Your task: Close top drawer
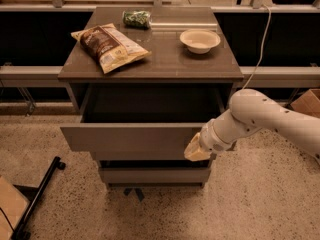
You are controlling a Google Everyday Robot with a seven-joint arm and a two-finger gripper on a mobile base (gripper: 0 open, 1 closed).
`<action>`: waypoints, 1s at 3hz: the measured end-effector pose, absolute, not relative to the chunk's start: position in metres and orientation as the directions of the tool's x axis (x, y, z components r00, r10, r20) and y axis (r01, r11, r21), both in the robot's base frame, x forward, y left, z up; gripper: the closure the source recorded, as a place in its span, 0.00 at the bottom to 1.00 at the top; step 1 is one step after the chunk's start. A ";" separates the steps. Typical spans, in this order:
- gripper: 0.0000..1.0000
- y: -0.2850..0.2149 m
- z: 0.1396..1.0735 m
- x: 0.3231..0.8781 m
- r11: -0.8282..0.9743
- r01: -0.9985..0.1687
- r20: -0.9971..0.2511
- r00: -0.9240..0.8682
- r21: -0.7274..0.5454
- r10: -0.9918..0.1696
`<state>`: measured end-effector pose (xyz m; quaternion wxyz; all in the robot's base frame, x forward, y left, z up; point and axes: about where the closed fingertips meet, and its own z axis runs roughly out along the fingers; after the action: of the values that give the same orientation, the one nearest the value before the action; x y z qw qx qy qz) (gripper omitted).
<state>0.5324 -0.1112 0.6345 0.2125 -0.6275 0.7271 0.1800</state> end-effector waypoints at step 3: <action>1.00 -0.103 0.644 0.597 0.185 -0.964 -0.599 -0.034 -0.193 -0.800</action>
Offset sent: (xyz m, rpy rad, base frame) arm 0.1581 0.0114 0.0475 0.1182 -0.4740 -0.0495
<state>0.5975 -0.1033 0.6436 0.3057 -0.6241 0.7065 0.1335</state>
